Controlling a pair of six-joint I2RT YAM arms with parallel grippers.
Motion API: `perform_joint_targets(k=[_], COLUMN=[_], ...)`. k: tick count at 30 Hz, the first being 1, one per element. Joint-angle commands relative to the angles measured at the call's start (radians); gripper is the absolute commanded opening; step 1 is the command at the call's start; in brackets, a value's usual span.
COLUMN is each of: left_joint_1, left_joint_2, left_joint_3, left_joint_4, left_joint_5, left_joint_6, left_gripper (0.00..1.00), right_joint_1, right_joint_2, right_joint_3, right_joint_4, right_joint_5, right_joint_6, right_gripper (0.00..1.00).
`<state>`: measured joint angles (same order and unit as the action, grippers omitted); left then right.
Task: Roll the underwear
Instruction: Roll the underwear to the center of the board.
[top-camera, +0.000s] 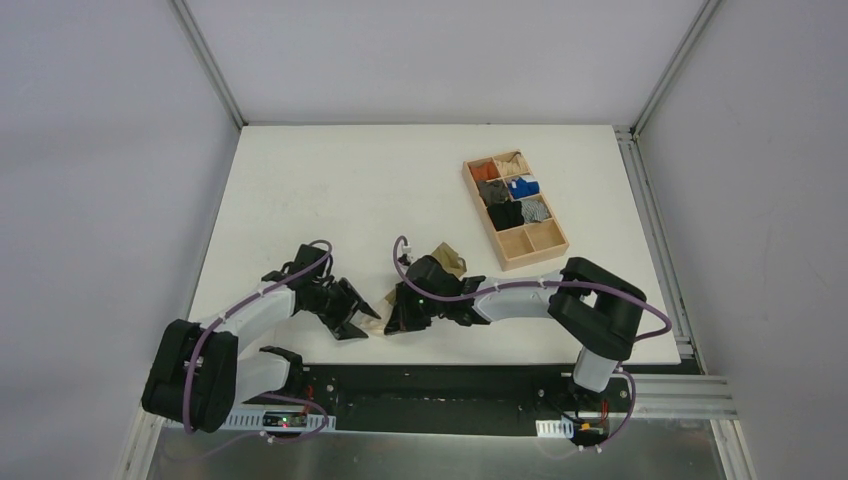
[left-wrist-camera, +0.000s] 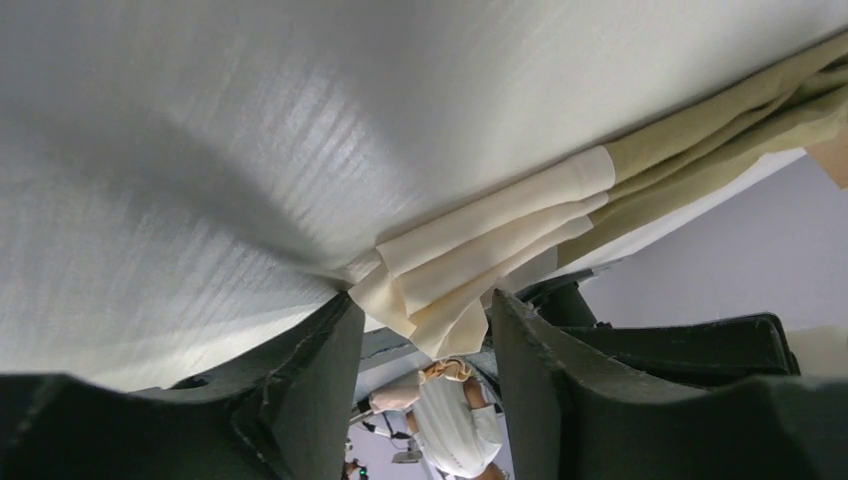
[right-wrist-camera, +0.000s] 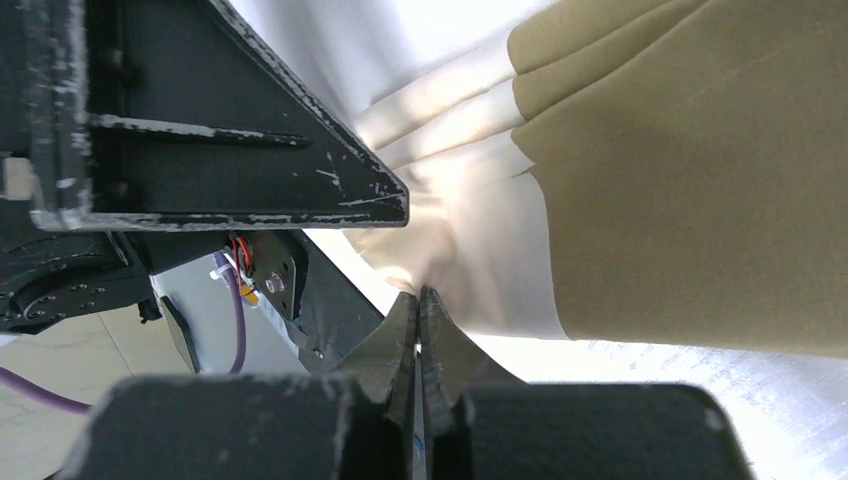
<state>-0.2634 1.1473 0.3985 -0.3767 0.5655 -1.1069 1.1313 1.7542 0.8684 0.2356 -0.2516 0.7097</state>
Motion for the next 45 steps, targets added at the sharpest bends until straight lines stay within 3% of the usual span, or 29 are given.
perform_joint_targets(k=[1,4,8,9,13,17,22,28,39,41,45], left_joint_1=[-0.014,-0.014,-0.014,-0.014,-0.016,-0.016,-0.016,-0.017,-0.017,-0.017,-0.017], left_joint_2=[0.045,0.062,0.053,0.047,0.012,-0.018,-0.029,-0.044,-0.055,-0.056,-0.059], left_joint_3=[0.025,0.039,0.05,0.049,0.045,0.04,0.039,0.034,0.036,0.034,0.034], left_joint_4=[0.015,0.015,0.012,0.009,-0.009,-0.027,-0.046,-0.06,-0.07,-0.071,-0.073], left_joint_5=[-0.057,-0.055,-0.044,-0.041,-0.03,-0.024,-0.018,-0.021,-0.018,-0.019,-0.02], left_joint_6=[0.023,0.03,0.015,0.005,-0.03,-0.048,-0.048,-0.05,-0.049,-0.049,-0.051], left_gripper=[0.48,0.34,0.0,0.0,0.0,0.0,0.0,0.0,0.0,0.0,0.0], right_joint_1=[-0.004,-0.005,-0.004,-0.004,0.017,0.077,0.172,0.255,0.337,0.337,0.337], right_joint_2=[-0.054,-0.057,-0.072,-0.079,-0.123,-0.152,-0.111,-0.003,0.149,0.154,0.171], right_joint_3=[-0.009,-0.012,-0.012,-0.006,0.037,0.103,0.219,0.366,0.496,0.492,0.502], right_joint_4=[0.047,0.046,0.033,0.015,-0.113,-0.244,-0.364,-0.455,-0.562,-0.552,-0.55], right_joint_5=[-0.02,-0.023,-0.016,-0.007,0.075,0.215,0.414,0.527,0.69,0.696,0.716], right_joint_6=[0.019,0.021,0.012,0.003,-0.065,-0.173,-0.325,-0.438,-0.497,-0.497,-0.496], right_gripper=[0.0,0.0,0.0,0.0,0.45,0.6,0.63,0.65,0.65,0.63,0.48])
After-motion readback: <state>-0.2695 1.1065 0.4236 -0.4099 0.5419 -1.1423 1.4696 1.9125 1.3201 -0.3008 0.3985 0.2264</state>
